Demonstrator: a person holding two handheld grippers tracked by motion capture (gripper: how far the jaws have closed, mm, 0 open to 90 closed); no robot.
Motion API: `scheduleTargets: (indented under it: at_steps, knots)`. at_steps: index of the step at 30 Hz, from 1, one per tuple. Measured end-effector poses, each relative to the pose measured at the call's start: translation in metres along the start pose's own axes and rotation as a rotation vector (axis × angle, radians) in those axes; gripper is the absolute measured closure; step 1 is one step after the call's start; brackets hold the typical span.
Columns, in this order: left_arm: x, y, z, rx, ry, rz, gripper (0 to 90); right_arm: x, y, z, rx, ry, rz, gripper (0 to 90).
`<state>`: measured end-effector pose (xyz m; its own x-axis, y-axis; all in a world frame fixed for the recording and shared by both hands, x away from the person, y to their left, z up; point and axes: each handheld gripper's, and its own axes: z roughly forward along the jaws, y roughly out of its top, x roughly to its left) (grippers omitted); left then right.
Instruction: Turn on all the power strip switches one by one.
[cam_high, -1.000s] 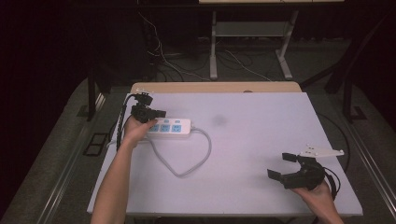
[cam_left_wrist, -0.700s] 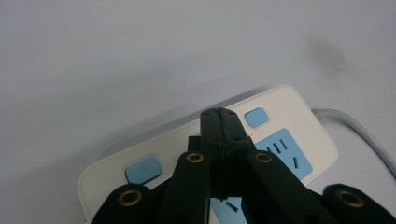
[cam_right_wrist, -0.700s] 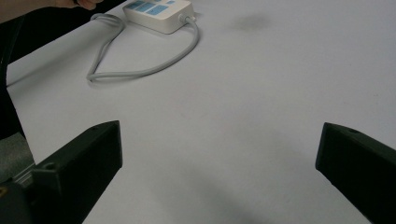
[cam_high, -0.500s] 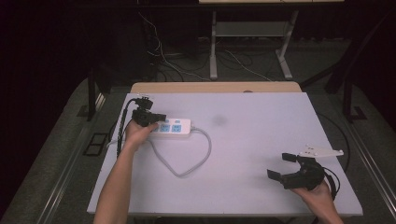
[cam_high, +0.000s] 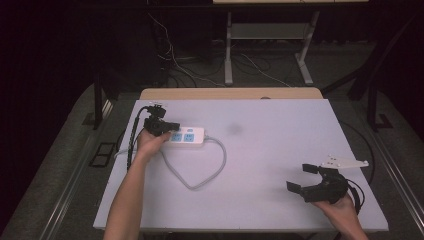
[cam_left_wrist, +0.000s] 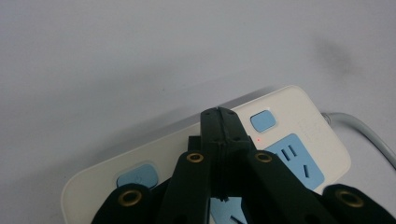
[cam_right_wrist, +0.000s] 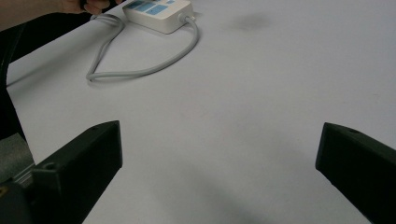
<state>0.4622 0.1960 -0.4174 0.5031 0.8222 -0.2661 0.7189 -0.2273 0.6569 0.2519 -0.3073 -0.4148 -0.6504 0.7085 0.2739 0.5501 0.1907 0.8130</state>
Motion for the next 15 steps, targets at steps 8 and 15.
scheduleTargets:
  at_steps: [8,15]
  knots:
    - [0.0039,-0.0009,0.0010,0.007,-0.022,-0.019,90.0,0.0002,-0.0001,0.0002,0.003,-0.004,-0.001,0.5]
    - [0.0064,-0.0007,0.0024,0.008,-0.032,-0.027,90.0,-0.0017,-0.0002,-0.0006,0.002,-0.008,0.006,0.4]
